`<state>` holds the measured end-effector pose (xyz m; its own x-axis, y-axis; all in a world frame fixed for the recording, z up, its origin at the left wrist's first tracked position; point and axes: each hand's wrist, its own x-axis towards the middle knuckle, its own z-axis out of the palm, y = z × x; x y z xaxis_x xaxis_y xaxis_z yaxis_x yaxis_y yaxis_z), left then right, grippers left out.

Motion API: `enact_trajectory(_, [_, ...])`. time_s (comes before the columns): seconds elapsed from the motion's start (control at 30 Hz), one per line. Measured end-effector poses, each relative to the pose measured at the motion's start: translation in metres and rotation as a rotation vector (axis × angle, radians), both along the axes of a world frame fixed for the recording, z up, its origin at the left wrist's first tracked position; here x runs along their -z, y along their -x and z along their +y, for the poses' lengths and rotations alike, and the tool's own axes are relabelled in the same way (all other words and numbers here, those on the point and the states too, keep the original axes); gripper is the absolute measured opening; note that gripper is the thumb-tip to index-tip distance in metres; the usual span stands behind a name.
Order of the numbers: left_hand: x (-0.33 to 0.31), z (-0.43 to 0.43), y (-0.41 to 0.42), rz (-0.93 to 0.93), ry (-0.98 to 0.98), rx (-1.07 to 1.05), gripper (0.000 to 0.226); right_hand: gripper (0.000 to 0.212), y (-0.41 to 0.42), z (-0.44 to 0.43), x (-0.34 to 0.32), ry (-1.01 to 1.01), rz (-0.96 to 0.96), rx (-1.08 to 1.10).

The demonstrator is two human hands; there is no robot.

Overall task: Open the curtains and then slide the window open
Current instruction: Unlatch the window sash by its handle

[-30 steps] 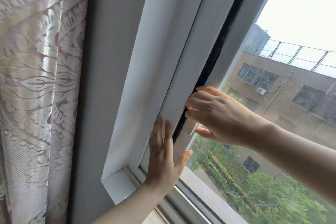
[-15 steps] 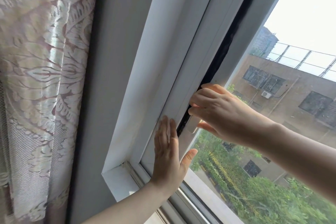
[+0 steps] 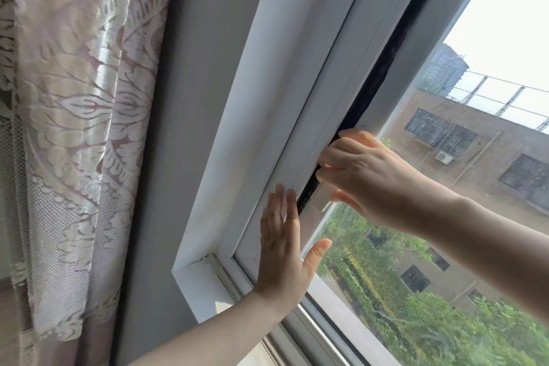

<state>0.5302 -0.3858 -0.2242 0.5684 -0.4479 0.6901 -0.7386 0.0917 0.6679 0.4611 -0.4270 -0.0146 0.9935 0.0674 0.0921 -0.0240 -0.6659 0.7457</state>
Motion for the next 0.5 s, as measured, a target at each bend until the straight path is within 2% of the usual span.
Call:
enact_trajectory(0.3, [0.0,0.002,0.0,0.011,0.013,0.008,0.085,0.027,0.001,0.0,-0.007,-0.037,0.088,0.028])
enact_trajectory(0.5, [-0.002,0.003,-0.002,0.056,0.033,0.041,0.087,0.027,0.032,0.0,0.007,-0.118,0.156,0.006])
